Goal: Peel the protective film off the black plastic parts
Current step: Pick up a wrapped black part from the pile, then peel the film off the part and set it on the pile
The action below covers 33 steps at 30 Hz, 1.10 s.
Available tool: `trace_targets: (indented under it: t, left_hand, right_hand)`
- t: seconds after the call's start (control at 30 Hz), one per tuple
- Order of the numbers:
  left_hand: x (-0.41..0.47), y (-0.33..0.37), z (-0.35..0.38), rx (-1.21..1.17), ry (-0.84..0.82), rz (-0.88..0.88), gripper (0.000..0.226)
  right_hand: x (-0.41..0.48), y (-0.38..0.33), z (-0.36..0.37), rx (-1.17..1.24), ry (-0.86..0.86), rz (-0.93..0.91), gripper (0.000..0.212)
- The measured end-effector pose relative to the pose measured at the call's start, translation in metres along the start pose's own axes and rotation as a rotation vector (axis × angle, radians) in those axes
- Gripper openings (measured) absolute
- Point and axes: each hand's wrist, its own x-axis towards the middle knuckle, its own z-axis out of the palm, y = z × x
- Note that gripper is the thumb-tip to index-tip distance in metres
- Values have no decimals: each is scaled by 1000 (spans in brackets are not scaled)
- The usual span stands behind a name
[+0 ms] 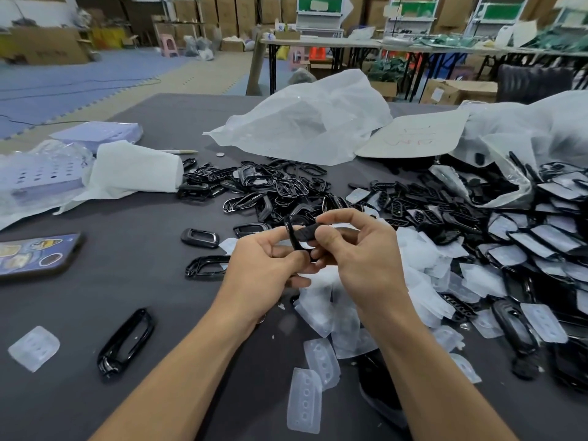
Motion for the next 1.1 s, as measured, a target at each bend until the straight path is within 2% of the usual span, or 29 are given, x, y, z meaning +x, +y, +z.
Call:
trace_targets:
  t: [0.2,0.43,0.6,0.73,0.8,0.9,0.93,1.0,1.1]
  left_hand:
    - [0,2,2,-25,6,16,27]
    - [2,-1,2,-51,87,17,31]
    - [3,-2,1,-27,101,-2,31]
    - [4,-4,-1,25,233,4,29]
    - [4,-5,-2,74,266,35,32]
    - [-1,-5,-4,313,238,155,40]
    - [-3,-5,-3,409,231,190,37]
    - [-4,-5,-1,553,221,241,13]
    - [-4,-5,0,564,199,230,18]
  right_hand:
    - [0,2,-1,-66,29,-60,17]
    - [-6,0,2,-216,8,-213,35]
    - [-6,-2,1,-279,44,-227,30]
    - [-7,-2,-1,-381,94,-269,19]
    - [-7,-2,-1,-455,89,-291,16]
    - [-8,-2,0,-547,70,-329,14]
    - [-9,-2,0,-566,63,-340,14]
    - [-9,0,0,-578,47,-345,13]
    - [-8,2,1,-583,42,-332,11]
